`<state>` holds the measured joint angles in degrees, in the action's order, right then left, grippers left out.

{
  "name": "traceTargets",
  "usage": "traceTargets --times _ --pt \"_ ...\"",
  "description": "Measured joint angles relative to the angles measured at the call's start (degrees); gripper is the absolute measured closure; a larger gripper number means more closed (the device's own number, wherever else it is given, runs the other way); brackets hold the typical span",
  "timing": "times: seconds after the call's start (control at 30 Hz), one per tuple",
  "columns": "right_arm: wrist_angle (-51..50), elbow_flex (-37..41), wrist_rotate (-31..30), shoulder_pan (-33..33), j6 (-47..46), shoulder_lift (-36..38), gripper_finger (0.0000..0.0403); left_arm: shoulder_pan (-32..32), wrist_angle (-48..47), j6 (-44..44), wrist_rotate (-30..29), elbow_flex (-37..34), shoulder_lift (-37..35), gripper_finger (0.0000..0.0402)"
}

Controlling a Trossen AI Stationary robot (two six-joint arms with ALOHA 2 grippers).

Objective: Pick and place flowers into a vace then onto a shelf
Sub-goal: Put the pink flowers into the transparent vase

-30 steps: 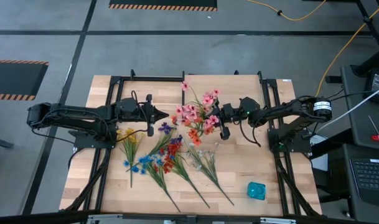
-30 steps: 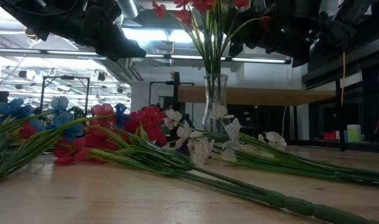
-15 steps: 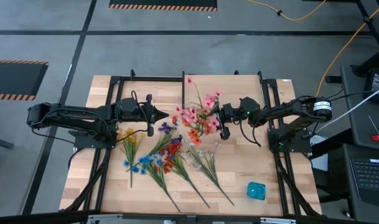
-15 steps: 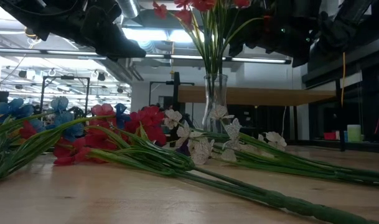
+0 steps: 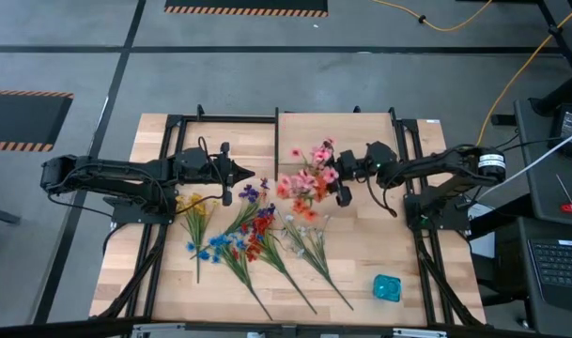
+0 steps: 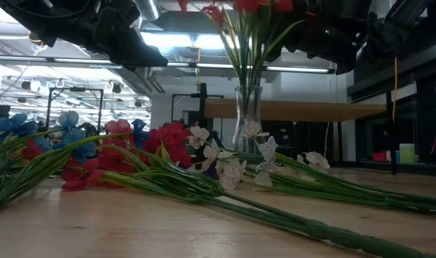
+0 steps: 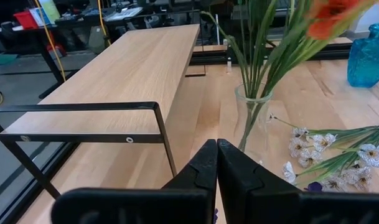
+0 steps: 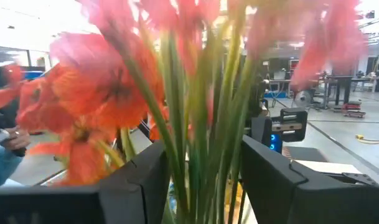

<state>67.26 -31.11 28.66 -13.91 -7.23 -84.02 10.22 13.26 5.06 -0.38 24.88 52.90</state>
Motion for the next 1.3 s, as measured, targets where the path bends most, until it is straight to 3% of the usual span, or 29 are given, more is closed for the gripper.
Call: traceTargets --times 0.23,0.57,0.83,1.03,1.3 --pt "-7.45 0.0 1.18 -0.55 1.54 1.15 0.0221 0.0 -0.23 0.0 0.0 0.0 0.01 0.0395" --pt "-10.28 -1.09 3.07 -0.84 3.05 2.06 0.0221 0.02 -0.24 -1.09 0.0 0.0 0.0 0.0395" --pt "-24.53 -3.96 2.72 -1.1 6.4 6.75 0.0221 0.0 -0.33 -1.33 0.02 0.0 0.0 0.0396" --pt "-40.43 -8.58 -3.87 -1.1 12.32 9.64 0.0221 0.0 -0.71 -1.33 0.02 0.0 0.0 0.0397" --pt "-51.61 -15.14 -4.19 -1.1 14.82 10.02 0.0221 0.0 -1.51 -1.33 0.2 0.0 0.02 0.0396"
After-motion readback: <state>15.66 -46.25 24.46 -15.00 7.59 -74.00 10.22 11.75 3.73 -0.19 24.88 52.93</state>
